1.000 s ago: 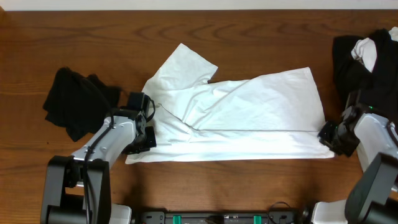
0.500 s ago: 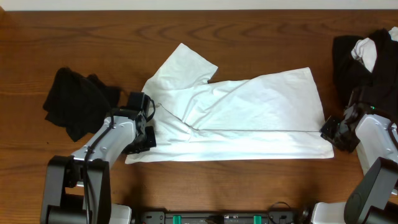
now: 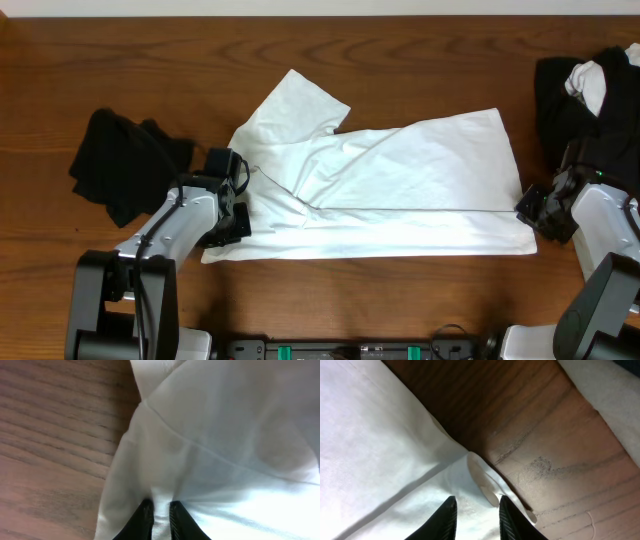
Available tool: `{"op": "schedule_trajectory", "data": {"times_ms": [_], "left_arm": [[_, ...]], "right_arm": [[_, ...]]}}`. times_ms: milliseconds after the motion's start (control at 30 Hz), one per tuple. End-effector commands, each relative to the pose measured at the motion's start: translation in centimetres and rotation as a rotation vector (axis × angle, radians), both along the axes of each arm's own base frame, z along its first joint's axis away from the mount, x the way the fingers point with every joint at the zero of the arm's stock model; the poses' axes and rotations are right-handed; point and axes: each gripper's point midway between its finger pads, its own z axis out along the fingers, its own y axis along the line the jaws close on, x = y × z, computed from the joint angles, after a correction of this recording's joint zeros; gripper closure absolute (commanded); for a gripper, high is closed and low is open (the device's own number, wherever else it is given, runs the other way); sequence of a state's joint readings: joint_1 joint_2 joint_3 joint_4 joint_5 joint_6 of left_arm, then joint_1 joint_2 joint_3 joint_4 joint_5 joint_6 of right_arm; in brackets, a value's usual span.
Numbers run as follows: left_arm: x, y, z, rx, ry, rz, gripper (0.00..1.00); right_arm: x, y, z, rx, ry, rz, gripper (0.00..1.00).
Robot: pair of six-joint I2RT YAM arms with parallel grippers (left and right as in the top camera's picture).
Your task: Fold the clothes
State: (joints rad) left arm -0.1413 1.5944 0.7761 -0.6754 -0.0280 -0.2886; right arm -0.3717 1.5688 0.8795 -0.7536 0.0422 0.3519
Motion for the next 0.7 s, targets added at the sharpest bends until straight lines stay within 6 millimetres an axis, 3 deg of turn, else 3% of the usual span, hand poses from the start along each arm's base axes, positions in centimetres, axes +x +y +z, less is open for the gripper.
{"op": "schedule_trajectory", "data": {"times_ms": [0,367,433,500,667], "left_arm": [[-0.6,0.9,-0.8,0.046,0.020,0.008,0.85],[-0.6,1.0,-0.8,0.047,0.020,0.008,0.85],[-0.6,0.9,-0.8,0.046,0.020,0.008,0.85],[-0.6,1.0,-0.8,0.047,0.020,0.008,0.85],[-0.6,1.0,-0.8,0.047,0.019,0.008,0.85]], "right_arm": [[-0.3,0.0,0.0,-0.012,0.005,-0.004,0.73],[-1.1,0.3,-1.2,-0.007,0.017,-0.003,0.74],[-1.0,0.3,-1.2,-0.008,0.013,-0.003,0.82],[-0.9,0.3,-1.2,-0.009,0.010,-0.003,0.99],[0.1,0.4,-1.0,0.003,-0.032,0.008,0.99]]}}
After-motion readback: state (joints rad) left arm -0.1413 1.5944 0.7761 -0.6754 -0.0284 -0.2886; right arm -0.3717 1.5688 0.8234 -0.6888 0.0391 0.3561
